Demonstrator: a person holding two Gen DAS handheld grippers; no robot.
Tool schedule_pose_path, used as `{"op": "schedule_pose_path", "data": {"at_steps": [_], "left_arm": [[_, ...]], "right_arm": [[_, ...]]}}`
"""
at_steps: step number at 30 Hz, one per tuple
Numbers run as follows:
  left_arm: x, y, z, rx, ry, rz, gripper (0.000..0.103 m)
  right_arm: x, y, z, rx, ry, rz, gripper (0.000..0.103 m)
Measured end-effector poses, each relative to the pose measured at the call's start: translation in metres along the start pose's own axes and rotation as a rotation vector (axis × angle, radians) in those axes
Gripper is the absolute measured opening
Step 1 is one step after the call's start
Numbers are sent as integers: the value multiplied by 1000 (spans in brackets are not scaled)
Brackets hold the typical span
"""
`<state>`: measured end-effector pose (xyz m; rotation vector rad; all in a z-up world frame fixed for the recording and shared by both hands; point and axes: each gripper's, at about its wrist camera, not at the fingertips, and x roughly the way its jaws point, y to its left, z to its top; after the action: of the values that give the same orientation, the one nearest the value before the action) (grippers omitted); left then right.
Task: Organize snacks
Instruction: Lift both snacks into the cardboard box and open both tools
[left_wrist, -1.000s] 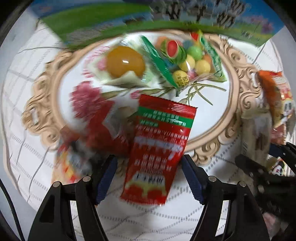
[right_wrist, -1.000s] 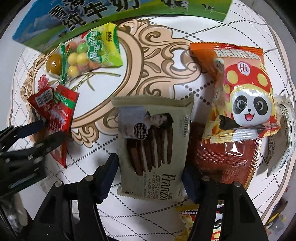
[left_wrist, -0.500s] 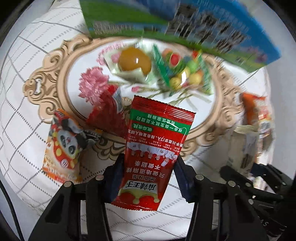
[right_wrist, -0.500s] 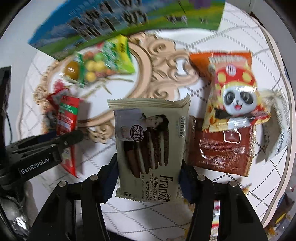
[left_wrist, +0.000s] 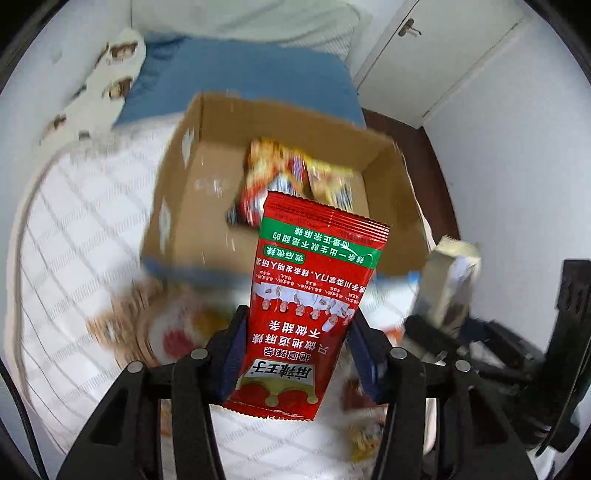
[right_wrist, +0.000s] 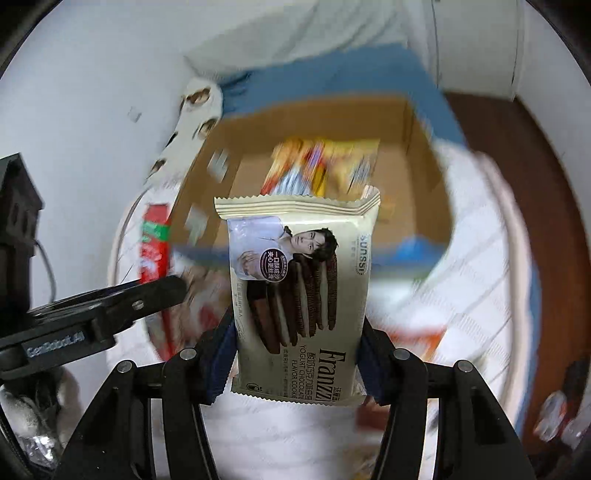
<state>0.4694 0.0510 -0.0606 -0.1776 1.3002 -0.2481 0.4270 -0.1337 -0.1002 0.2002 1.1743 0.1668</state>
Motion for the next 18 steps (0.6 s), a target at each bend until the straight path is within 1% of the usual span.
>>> {"op": "schedule_pose_path", "data": {"at_steps": [1,3,4,5,6,7,9,12,16,17,18], "left_arm": [[6,0,12,2,-4,13,49],[13,3,40,1,2,32,49],[22,3,44,-1,6,38,49],[36,6,53,-5,12,49,49],[46,9,64,-4,25,69,49],[60,11,73,-6,36,84,49],[90,17,87,-25,57,109,49],[129,33,108,-46,94,144,49],[159,42,132,-37,131,163,50],[168,45,137,-33,134,172,53],[175,47,141,-11,133,151,57]], "right_arm": [[2,-3,8,0,-5,-15,60],[10,-12,40,3,-5,-66,60],[14,-16,51,3,-1,-81,60],[17,-20,59,5,4,-91,60],[25,-25,72,7,15,-113,60],[39,-27,80,9,21,-124,60],[53,-36,97,14,43,-154,60],[80,-51,115,14,75,-188,60],[118,-63,134,18,114,-217,61],[125,-67,136,25,127,-218,61],[133,-70,138,32,145,-225,67]]}}
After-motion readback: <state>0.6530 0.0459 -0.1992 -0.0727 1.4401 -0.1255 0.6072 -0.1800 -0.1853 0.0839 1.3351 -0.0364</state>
